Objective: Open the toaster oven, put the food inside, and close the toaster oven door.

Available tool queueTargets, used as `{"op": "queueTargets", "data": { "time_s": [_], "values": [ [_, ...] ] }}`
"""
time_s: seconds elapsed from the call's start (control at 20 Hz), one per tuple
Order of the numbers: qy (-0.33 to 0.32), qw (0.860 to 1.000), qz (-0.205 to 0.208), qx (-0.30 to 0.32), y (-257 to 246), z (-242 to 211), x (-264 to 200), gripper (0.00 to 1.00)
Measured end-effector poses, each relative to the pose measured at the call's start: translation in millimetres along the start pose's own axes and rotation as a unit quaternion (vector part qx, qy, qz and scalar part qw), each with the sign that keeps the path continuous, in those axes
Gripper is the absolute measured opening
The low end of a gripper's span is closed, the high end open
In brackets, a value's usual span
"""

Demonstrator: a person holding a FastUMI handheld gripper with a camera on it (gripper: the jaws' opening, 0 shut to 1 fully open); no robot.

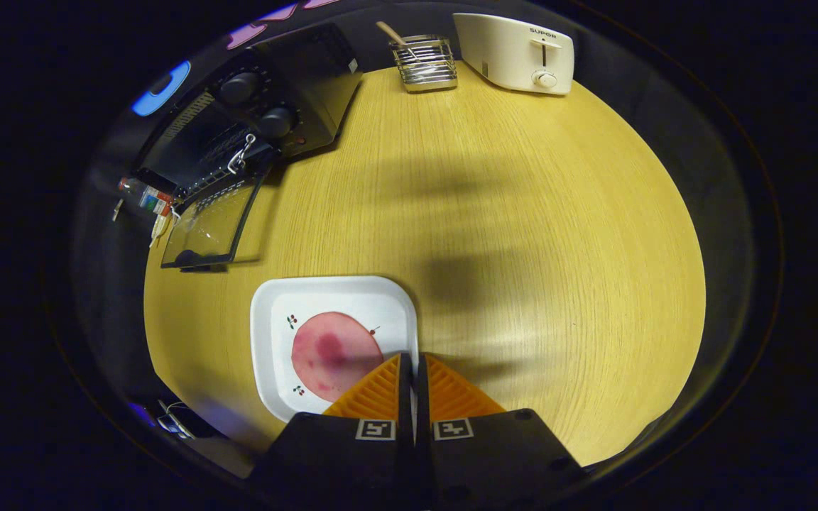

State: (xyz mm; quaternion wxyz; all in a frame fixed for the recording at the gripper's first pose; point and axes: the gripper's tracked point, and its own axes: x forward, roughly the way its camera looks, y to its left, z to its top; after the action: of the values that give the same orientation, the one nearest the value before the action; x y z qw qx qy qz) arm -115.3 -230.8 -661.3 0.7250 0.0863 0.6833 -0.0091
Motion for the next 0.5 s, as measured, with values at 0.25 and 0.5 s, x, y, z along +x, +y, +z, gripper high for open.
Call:
{"op": "queueTargets", "data": {
  "time_s": [0.25, 0.5],
  "values": [
    [0.028, 0.995, 0.065, 0.070, 4.6, -2.7, -0.9, 0.05],
    [0.036, 0.966, 0.157, 0.204, 20.8, -13.3, -9.2, 0.05]
  ]
}}
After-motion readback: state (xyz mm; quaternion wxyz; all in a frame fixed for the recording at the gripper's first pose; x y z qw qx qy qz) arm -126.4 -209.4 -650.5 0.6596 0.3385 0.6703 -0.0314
